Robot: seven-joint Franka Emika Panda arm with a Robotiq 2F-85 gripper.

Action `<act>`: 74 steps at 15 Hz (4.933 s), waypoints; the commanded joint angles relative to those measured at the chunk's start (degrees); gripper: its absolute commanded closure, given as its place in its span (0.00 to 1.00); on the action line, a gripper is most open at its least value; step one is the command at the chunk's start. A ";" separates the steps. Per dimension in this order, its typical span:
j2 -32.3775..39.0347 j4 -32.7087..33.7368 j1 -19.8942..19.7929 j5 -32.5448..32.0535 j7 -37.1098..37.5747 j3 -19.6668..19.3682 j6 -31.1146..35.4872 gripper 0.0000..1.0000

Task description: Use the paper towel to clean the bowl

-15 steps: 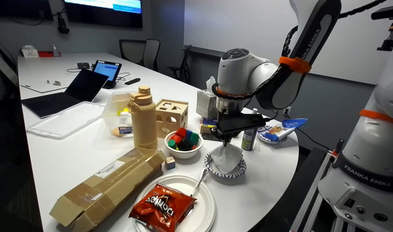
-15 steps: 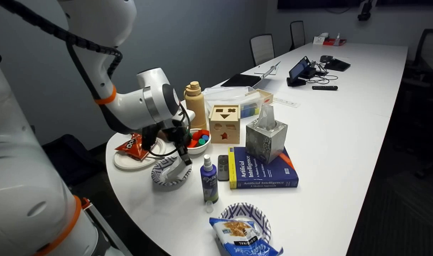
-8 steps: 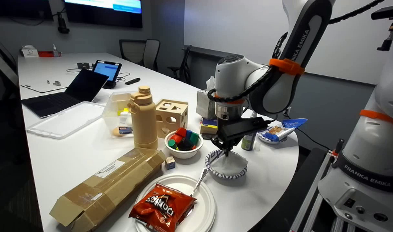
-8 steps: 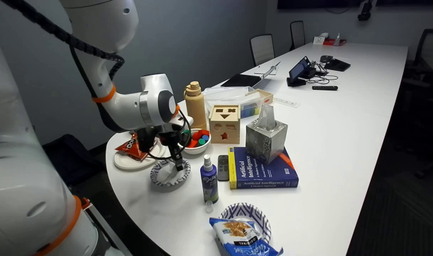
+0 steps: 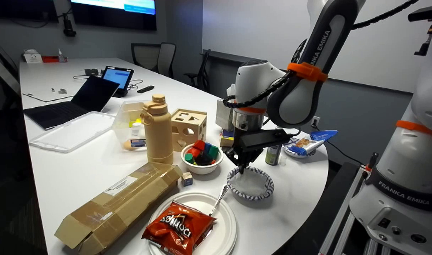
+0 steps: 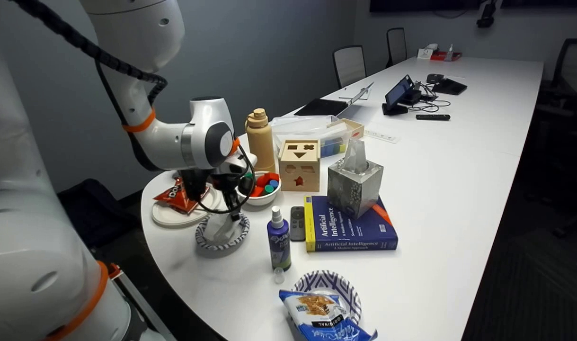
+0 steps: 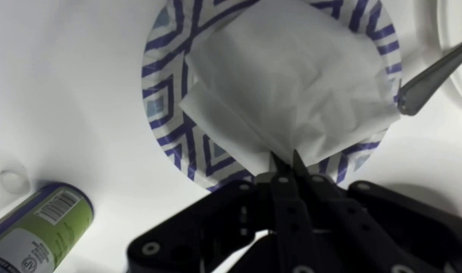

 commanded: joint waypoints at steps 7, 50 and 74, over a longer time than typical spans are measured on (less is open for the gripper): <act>-8.11 -0.19 2.03 -22.79 19.17 -3.26 -12.34 0.99; -6.98 0.72 8.02 -22.73 27.41 -6.66 -39.43 0.99; -19.01 -0.14 7.90 -9.59 10.90 -11.07 -19.82 0.00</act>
